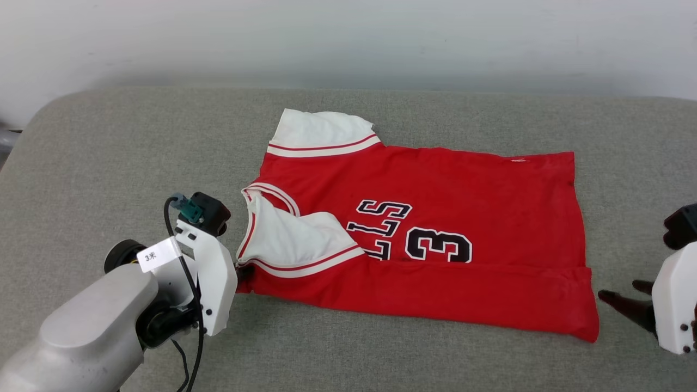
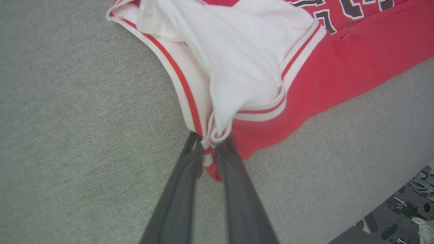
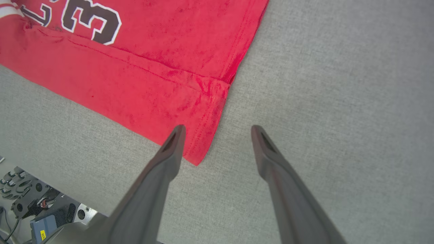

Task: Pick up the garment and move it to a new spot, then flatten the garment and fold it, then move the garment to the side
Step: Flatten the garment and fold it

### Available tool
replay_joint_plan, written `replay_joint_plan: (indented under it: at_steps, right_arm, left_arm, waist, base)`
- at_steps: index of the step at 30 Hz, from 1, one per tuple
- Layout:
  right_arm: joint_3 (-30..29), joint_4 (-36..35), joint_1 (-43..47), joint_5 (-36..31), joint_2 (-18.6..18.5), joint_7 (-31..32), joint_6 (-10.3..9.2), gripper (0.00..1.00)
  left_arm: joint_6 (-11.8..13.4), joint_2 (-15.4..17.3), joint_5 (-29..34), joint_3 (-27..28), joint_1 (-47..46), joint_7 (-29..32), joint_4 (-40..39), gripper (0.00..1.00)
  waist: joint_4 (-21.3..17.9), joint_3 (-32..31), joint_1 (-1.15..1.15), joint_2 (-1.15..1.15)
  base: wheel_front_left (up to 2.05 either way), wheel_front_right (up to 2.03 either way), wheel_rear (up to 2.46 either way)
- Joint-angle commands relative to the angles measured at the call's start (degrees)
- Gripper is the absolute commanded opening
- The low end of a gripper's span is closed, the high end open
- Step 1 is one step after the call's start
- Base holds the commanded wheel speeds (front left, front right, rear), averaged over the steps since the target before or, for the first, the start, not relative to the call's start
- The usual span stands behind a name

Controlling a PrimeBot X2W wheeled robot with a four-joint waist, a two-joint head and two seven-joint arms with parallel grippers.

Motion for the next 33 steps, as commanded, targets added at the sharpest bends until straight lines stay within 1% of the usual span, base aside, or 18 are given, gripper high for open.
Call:
replay_joint_plan:
  at_steps: [1, 5, 11, 16, 20, 21, 22, 28, 33]
  right_arm:
    - [0.0, 0.5, 1.0, -0.3, 0.7, 0.5, -0.05, 1.0]
    - [0.1, 2.4, 1.5, -1.4, 3.4, 1.1, -0.05, 1.0]
    - [1.4, 7.5, 0.6, -3.8, 7.0, -0.2, -0.05, 1.0]
    - [4.9, 11.8, 1.2, -4.4, 10.2, -2.0, -0.02, 1.0]
    - [7.5, 13.6, 1.0, -3.6, 11.1, -4.1, 0.04, 1.0]
    - [7.9, 13.6, 0.8, -3.4, 11.0, -5.2, 0.04, 0.38]
    - [8.2, 13.7, 0.3, -3.3, 10.7, -6.0, 0.04, 0.0]
    - [9.1, 12.5, -1.0, -1.4, 8.0, -9.8, 0.03, 0.0]
    - [8.6, 9.6, -0.1, 0.6, 5.7, -12.1, -0.05, 0.0]
  left_arm:
    - [0.3, -0.1, 0.3, 0.0, 0.3, -0.2, -0.4, 0.0]
    - [0.9, 0.0, 0.9, -0.1, -0.4, -0.5, -1.6, 0.0]
    - [1.4, -0.1, 1.6, -0.1, -1.2, -0.8, -2.6, 0.0]
    - [1.5, -0.4, 1.8, -0.2, -1.5, -1.0, -2.9, 0.0]
    - [1.6, -0.4, 2.0, -0.2, -1.2, -1.5, -2.6, 0.0]
    - [1.6, -0.3, 2.0, -0.3, -1.0, -1.6, -2.4, 0.0]
    - [1.7, -0.3, 2.0, -0.3, -0.8, -1.7, -2.3, 0.0]
    - [1.9, 0.3, 0.9, 0.1, 0.8, -2.6, -1.7, 0.0]
    - [2.4, 2.1, 0.1, 0.4, 3.0, -3.3, -3.1, 0.0]
  waist:
    - [0.5, 0.6, -0.01, 0.0]
    - [1.2, 1.7, -0.01, 0.0]
    - [1.8, 3.4, -0.01, 0.0]
    - [2.0, 4.7, -0.01, 0.0]
    - [1.9, 5.2, -0.01, 0.0]
    - [1.8, 5.2, -0.01, 0.0]
    - [1.7, 5.1, -0.01, 0.0]
    - [0.8, 2.9, -0.01, 0.0]
    - [0.1, 0.3, -0.01, 0.0]
  base:
    - [0.0, 0.0, 0.0]
    - [0.0, 0.0, 0.0]
    - [0.0, 0.0, 0.0]
    - [0.0, 0.0, 0.0]
    - [0.0, 0.0, 0.0]
    - [0.0, 0.0, 0.0]
    - [0.0, 0.0, 0.0]
    - [0.0, 0.0, 0.0]
    - [0.0, 0.0, 0.0]
